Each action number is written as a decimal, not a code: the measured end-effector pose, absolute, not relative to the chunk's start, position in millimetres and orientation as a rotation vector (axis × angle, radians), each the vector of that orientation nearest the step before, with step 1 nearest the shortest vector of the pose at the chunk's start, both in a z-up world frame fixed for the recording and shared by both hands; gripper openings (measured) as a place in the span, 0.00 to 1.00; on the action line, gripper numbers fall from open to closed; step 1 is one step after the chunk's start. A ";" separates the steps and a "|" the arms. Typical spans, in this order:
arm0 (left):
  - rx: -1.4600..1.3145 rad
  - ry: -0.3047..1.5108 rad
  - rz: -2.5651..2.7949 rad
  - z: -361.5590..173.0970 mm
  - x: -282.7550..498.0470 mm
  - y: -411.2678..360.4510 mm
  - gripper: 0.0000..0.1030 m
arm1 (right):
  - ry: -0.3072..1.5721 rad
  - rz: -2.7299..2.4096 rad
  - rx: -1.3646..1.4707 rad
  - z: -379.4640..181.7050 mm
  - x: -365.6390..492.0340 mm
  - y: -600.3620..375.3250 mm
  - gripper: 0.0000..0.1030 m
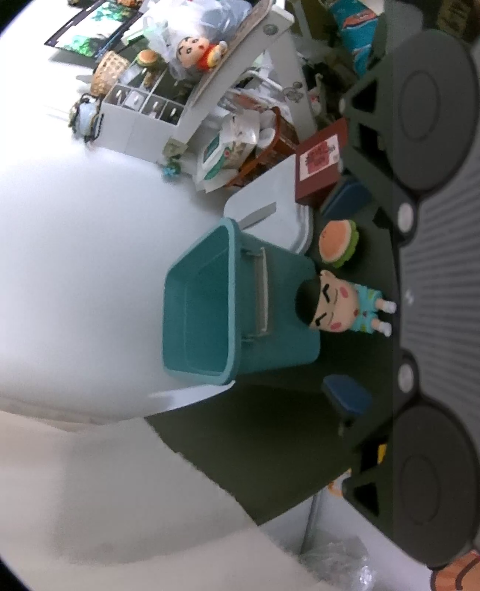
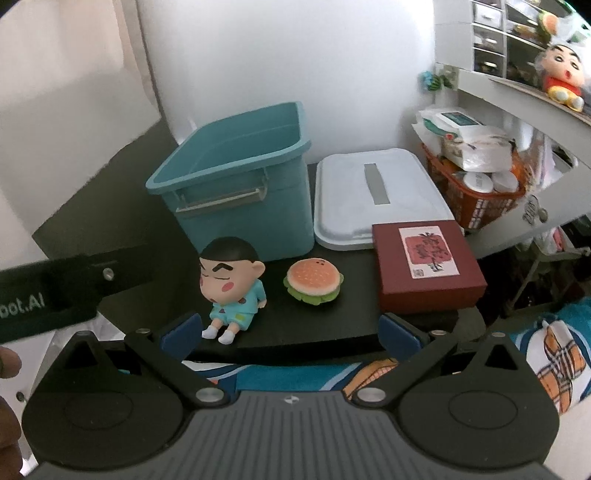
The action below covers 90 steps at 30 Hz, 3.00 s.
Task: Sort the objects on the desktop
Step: 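Move the right gripper toward the Shin-chan figurine on the dark shelf, then lower the open right gripper around the Shin-chan figurine's body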
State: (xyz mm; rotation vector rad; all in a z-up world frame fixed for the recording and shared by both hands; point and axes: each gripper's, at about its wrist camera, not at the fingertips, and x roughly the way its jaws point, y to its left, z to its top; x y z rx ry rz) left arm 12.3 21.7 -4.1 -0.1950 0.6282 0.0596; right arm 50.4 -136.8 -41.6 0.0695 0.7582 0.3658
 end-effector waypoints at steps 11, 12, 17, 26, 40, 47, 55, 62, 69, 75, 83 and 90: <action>-0.213 0.683 0.107 -2.2 28.3 44.9 0.90 | 0.776 0.454 0.028 -35.3 77.5 -110.8 1.00; -0.214 0.678 0.111 0.2 29.3 48.4 0.90 | 0.771 0.460 0.027 -34.6 78.4 -108.3 1.00; -0.207 0.657 0.144 6.7 34.5 55.8 0.92 | 0.772 0.473 0.057 -37.2 82.7 -98.0 1.00; -0.262 0.656 0.106 -5.7 46.3 60.0 0.92 | 0.763 0.493 0.094 -53.3 87.8 -86.7 1.00; -0.244 0.686 0.027 -34.8 58.8 56.9 0.93 | 0.788 0.574 0.112 -96.5 105.0 -77.8 0.84; -0.257 0.717 0.028 -50.1 64.3 64.8 0.94 | 0.805 0.580 0.117 -109.3 111.3 -74.0 0.70; -0.313 0.734 0.052 -65.1 64.9 79.8 0.94 | 0.816 0.569 0.110 -115.8 112.5 -71.7 0.30; -0.331 0.733 0.070 -64.2 62.5 85.9 0.96 | 0.851 0.539 0.091 -120.9 112.4 -78.2 0.19; -0.364 0.744 0.077 -63.6 57.1 87.8 0.96 | 0.871 0.523 0.085 -122.6 105.7 -80.4 0.19; -0.357 0.732 0.067 -60.4 54.3 85.6 0.96 | 0.843 0.557 0.084 -118.6 99.6 -73.3 0.21; -0.360 0.717 0.061 -55.0 52.4 84.7 0.96 | 0.823 0.530 0.020 -121.8 99.2 -64.0 0.21; -0.340 0.711 0.070 -50.8 50.6 77.8 0.96 | 0.842 0.506 0.036 -121.0 102.5 -75.0 0.20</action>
